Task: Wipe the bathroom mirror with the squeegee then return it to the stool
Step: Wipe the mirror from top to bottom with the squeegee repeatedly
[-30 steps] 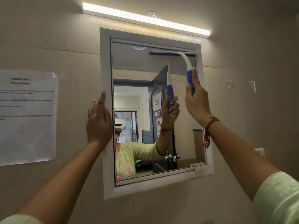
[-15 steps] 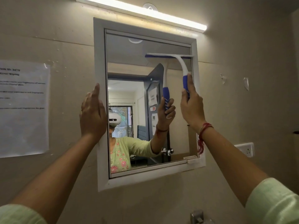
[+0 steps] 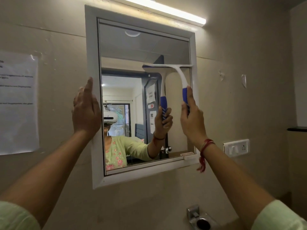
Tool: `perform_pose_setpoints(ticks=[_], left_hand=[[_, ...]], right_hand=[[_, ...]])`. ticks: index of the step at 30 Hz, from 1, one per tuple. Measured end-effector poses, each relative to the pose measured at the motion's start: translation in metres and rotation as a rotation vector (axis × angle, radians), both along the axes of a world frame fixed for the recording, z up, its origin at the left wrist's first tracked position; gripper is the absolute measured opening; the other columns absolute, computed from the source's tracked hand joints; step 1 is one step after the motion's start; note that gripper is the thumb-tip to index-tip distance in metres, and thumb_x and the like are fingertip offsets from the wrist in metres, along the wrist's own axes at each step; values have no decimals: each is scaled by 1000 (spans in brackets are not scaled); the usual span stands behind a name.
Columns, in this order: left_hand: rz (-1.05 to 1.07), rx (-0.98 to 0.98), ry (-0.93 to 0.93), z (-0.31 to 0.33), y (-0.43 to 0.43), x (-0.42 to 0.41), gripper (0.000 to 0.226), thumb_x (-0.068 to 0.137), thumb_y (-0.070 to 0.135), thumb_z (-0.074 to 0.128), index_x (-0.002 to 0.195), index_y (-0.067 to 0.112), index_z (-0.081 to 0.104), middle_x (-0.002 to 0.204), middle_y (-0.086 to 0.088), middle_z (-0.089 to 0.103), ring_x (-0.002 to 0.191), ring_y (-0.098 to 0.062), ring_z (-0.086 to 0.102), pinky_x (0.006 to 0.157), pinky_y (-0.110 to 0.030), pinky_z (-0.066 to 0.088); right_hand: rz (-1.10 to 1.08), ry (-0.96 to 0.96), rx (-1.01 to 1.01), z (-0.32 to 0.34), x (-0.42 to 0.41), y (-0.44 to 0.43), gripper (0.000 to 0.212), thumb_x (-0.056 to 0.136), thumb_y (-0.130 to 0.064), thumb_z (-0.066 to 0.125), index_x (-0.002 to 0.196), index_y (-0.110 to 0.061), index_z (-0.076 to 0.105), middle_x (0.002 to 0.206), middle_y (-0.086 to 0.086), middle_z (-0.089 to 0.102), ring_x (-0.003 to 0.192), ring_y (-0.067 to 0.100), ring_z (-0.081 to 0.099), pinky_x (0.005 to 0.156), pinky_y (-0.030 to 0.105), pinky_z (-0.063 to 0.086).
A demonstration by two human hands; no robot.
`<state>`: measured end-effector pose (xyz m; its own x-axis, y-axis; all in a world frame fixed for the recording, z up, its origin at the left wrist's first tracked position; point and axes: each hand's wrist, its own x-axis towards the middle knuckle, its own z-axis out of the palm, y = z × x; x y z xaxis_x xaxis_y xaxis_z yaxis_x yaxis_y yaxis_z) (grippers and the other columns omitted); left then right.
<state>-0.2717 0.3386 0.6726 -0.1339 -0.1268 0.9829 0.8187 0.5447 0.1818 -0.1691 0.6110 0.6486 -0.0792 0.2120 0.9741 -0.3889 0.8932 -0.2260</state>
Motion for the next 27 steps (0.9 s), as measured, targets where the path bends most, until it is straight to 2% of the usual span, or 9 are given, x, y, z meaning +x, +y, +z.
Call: perform_pose_setpoints(ticks=[3,6,9,13,17,20,25,27], left_hand=[[-1,1,4,-1,0,1,48,98,25,23,146,24,21,144,-13,40,134,-33,32,107,-50,30],[-8,12,-3,0,1,2,47,98,24,24,145,24,22,145,-12,40,135,-31,31,107,-49,29],[0,3,1,-1,1,2,47,98,22,25,146,24,21,145,-12,40,135,-31,32,107,-48,30],[-11,15,-9,-1,1,4,46,99,22,26,145,24,22,143,-12,42,133,-33,33,105,-51,32],[-3,7,-12,-1,1,5,47,99,21,25,145,24,22,141,-15,43,131,-36,35,104,-52,33],[-3,-1,2,-1,1,6,47,99,20,26,145,22,22,142,-14,42,131,-35,35,105,-52,34],[-4,2,-2,-1,1,3,47,99,21,25,146,24,21,142,-13,42,132,-34,35,105,-49,33],[2,0,-7,-1,1,3,47,99,22,25,146,24,20,143,-12,41,132,-34,35,106,-49,33]], right_hand=[[24,-20,-11,-36,-2,-1,57,98,-24,36,137,-48,2,64,-13,40,48,5,43,44,10,41],[28,-34,27,-74,2,1,60,97,-23,37,138,-49,2,67,-15,41,48,6,41,50,8,42],[13,-15,20,-64,6,2,59,97,-25,37,135,-53,1,69,-20,38,49,4,46,51,5,41],[31,-9,-17,-38,6,-5,57,97,-27,36,136,-49,0,71,-24,34,59,-7,51,51,2,40],[35,-43,-17,-78,7,-10,58,96,-29,34,136,-51,-1,73,-21,37,61,-8,50,48,9,42],[55,-76,0,-114,12,-10,56,95,-33,32,137,-53,1,76,-20,39,61,-7,50,48,8,41],[61,-30,-31,-81,14,-11,53,96,-34,33,137,-52,4,71,-20,39,60,-6,51,50,7,41],[57,-27,-46,-74,12,-14,53,96,-35,32,136,-52,3,72,-19,39,56,-1,50,48,10,41]])
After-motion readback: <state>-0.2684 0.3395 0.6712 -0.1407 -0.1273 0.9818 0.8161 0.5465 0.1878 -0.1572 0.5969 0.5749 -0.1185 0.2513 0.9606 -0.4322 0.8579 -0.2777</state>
